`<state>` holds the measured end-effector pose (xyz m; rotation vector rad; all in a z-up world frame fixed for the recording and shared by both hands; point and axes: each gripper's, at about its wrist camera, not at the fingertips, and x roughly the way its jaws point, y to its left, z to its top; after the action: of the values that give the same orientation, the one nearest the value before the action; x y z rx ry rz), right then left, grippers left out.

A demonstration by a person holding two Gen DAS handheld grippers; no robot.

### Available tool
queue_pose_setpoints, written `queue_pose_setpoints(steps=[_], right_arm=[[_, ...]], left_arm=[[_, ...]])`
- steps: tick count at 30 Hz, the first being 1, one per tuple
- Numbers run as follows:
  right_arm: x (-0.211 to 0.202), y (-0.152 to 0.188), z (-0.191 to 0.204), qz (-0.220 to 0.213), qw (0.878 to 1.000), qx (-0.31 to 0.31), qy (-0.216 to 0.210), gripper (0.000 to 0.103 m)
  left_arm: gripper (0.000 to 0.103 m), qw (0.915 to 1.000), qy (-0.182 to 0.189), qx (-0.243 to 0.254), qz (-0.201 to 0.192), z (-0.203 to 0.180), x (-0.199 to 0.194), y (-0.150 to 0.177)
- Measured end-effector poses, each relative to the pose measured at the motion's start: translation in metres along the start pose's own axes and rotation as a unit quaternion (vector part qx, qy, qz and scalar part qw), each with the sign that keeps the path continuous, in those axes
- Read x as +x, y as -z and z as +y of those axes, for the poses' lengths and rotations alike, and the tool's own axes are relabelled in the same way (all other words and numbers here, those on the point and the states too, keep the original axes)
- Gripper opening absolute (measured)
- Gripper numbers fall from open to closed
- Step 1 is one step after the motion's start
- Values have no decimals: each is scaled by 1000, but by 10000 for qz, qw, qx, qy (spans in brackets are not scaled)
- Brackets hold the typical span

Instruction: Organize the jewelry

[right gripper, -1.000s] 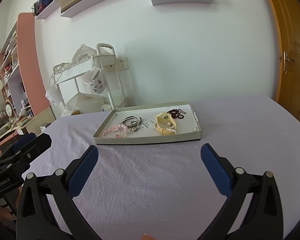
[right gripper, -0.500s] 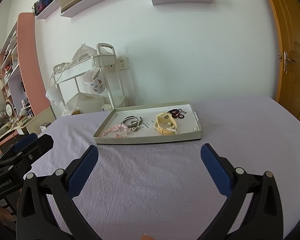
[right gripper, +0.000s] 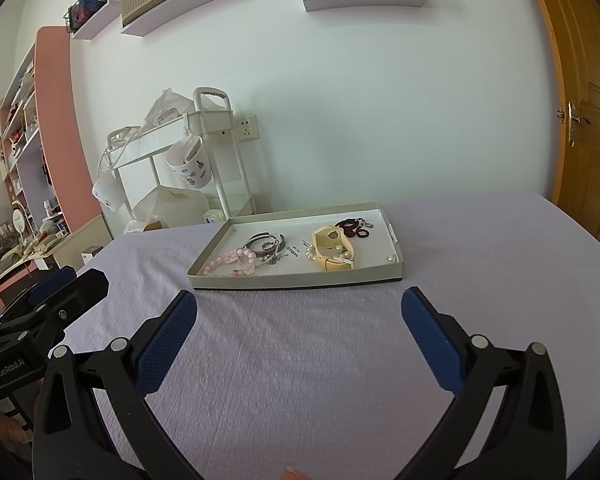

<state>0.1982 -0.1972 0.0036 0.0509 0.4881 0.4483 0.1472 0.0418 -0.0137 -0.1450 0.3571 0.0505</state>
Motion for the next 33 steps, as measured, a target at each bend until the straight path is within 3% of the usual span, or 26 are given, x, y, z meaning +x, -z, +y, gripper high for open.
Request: queue_pose_setpoints(steps=[33], right_arm=[[2,0,-2,5,10000,6,6,102]], left_arm=[[101,9999,6,-91,46,0,4,0]])
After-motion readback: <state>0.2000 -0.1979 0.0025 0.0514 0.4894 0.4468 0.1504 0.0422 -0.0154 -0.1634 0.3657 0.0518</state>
